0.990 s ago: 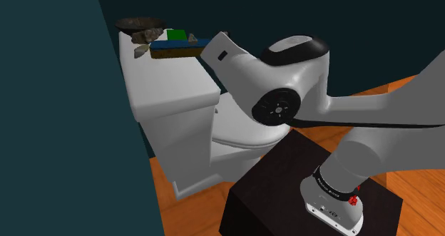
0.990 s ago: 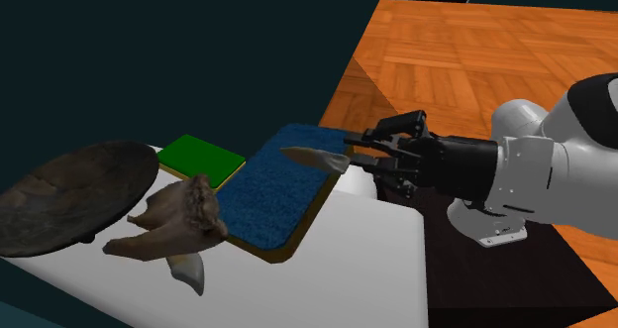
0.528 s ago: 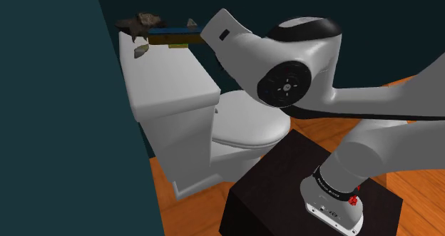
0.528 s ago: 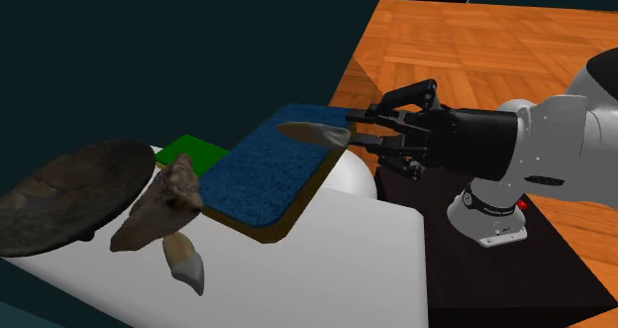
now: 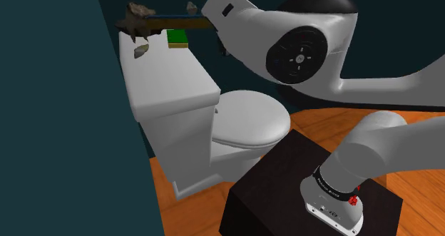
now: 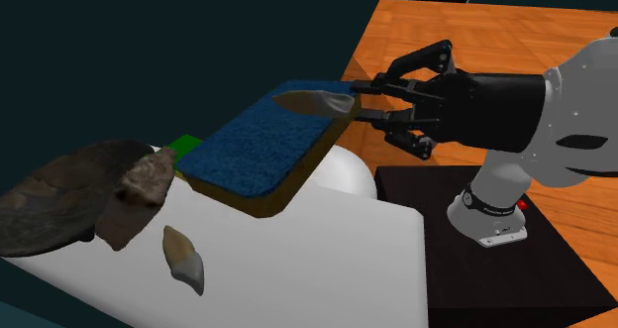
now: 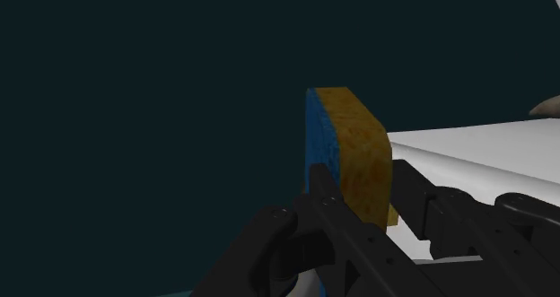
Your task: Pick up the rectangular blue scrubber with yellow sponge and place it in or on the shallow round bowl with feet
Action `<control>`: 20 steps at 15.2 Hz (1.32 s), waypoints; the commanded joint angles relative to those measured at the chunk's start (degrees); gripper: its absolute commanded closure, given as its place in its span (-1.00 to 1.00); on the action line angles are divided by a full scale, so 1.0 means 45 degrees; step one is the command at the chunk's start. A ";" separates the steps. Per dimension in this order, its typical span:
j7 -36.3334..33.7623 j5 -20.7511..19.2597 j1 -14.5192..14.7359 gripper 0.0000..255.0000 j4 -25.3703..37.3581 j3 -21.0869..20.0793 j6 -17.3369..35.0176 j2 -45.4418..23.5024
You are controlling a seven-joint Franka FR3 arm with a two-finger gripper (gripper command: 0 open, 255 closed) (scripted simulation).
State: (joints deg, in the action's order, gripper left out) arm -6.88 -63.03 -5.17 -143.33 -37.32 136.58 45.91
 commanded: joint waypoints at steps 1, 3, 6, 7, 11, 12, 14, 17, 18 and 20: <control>-0.0118 -0.0284 -0.0442 1.00 0.0459 -0.0104 0.0130 -0.0488; -0.0533 -0.0900 -0.1293 1.00 0.1182 -0.0445 0.0357 -0.1408; -0.1088 -0.1838 -0.2517 1.00 0.2371 -0.1088 0.0456 -0.2855; -0.1250 -0.2160 -0.2906 1.00 0.2793 -0.1335 0.0420 -0.3363; -0.1737 -0.3534 -0.4342 1.00 0.4593 -0.2489 -0.0093 -0.5587; -0.1810 -0.3916 -0.4653 1.00 0.5070 -0.2814 -0.0326 -0.6212; -0.1883 -0.4754 -0.5186 1.00 0.6054 -0.3491 -0.0933 -0.7576; -0.1752 -0.6235 -0.5525 1.00 0.7598 -0.4382 -0.2183 -0.9949; -0.1633 -0.6761 -0.5431 1.00 0.8130 -0.4538 -0.2636 -1.0789; -0.1296 -0.7750 -0.4988 1.00 0.9231 -0.4604 -0.3432 -1.2400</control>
State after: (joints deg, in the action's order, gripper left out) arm -13.37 -95.62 -28.21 -104.04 -57.98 122.52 -6.64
